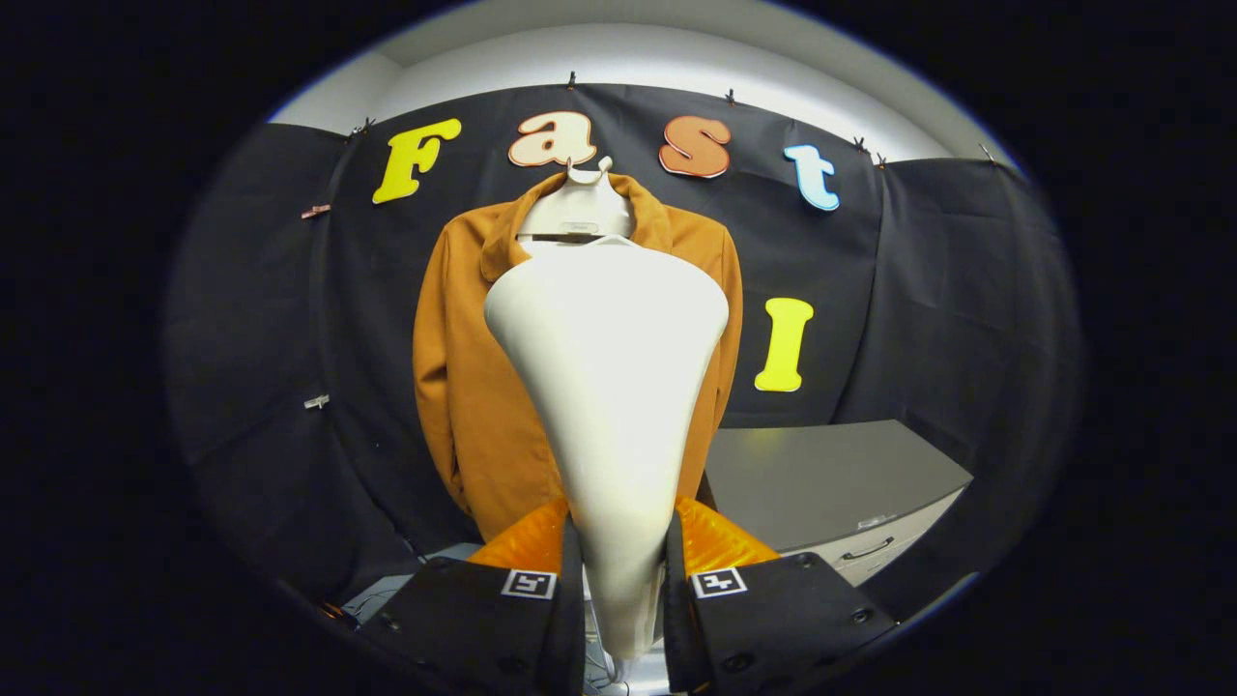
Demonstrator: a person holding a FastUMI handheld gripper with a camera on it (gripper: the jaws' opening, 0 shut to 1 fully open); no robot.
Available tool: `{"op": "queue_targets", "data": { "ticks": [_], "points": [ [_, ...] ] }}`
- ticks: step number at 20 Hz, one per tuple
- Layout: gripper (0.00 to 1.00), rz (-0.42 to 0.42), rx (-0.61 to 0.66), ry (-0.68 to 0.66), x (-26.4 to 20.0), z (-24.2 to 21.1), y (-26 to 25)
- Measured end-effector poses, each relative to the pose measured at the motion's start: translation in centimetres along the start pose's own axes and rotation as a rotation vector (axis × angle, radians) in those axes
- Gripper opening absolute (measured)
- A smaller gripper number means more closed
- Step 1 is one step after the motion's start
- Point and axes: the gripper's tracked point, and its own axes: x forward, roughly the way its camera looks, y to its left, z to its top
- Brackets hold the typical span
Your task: Iron the clothes twice with a garment steamer, once on the left side and once on the right side.
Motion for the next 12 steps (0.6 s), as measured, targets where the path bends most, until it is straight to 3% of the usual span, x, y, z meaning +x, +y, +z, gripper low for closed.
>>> {"op": "queue_targets", "data": {
  "ticks": [12],
  "points": [
    [0.36, -0.014, 0.025, -0.180, -3.4, 4.8, -2.0]
  ]
}}
